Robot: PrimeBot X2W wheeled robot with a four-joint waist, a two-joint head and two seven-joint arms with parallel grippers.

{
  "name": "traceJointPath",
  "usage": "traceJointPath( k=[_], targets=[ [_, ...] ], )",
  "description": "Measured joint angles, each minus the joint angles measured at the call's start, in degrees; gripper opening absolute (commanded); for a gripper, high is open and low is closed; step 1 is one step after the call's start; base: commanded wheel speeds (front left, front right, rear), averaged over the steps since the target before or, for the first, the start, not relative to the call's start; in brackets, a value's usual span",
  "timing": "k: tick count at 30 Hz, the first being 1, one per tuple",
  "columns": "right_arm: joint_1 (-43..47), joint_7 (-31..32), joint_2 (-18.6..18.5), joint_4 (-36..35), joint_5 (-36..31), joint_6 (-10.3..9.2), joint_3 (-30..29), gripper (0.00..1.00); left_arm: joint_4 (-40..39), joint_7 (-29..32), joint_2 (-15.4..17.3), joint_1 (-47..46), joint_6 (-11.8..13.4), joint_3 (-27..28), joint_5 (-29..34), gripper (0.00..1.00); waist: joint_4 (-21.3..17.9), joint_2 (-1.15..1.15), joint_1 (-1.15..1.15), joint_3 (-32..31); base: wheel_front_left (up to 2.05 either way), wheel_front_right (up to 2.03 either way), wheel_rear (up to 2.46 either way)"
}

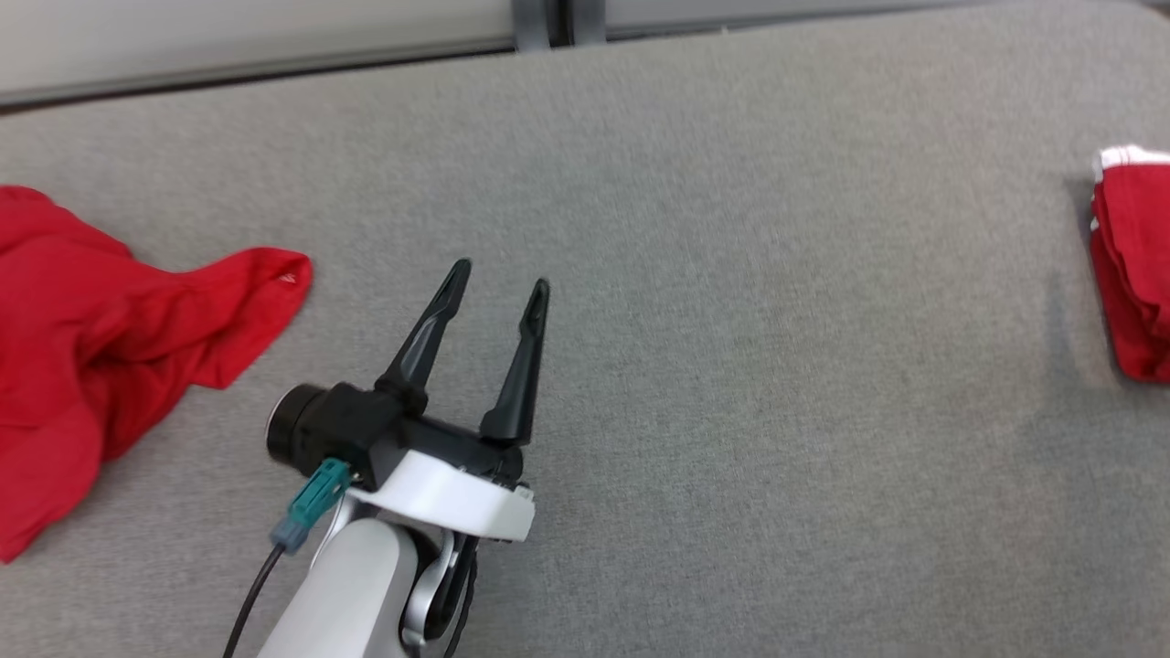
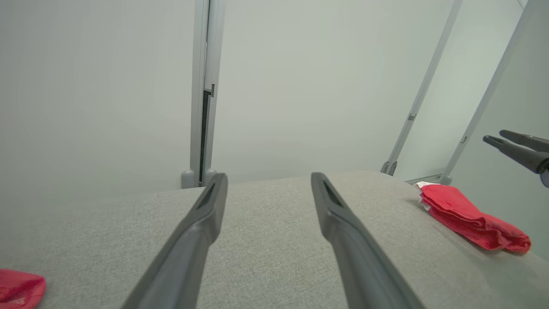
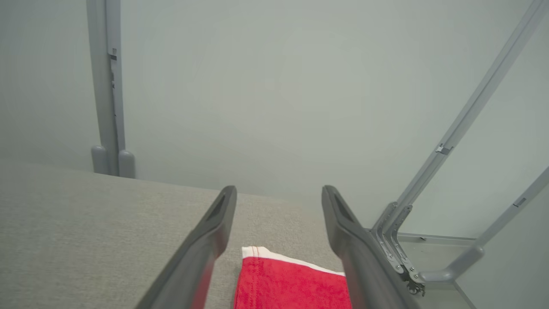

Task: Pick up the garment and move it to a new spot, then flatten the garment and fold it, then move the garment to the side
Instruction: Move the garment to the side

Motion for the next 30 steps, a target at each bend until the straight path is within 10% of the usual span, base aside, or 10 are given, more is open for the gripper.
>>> traceJointPath(
  k=[20,30],
  targets=[
    [31.1,0.0,25.4,-27.5,-3.2,-0.01,-9.3,1.0,1.6,0.0,0.0,13.7,-0.1,6.8,1.0,1.0,8.7,0.0,0.0,-16.6,0.0,0.0,0.0],
    [35.0,0.0,28.5,-28.5,-7.1,-0.01,-8.4,1.0,2.9,0.0,0.0,16.1,1.0,7.8,-0.3,1.0,8.5,0.0,0.0,-17.9,0.0,0.0,0.0]
  ],
)
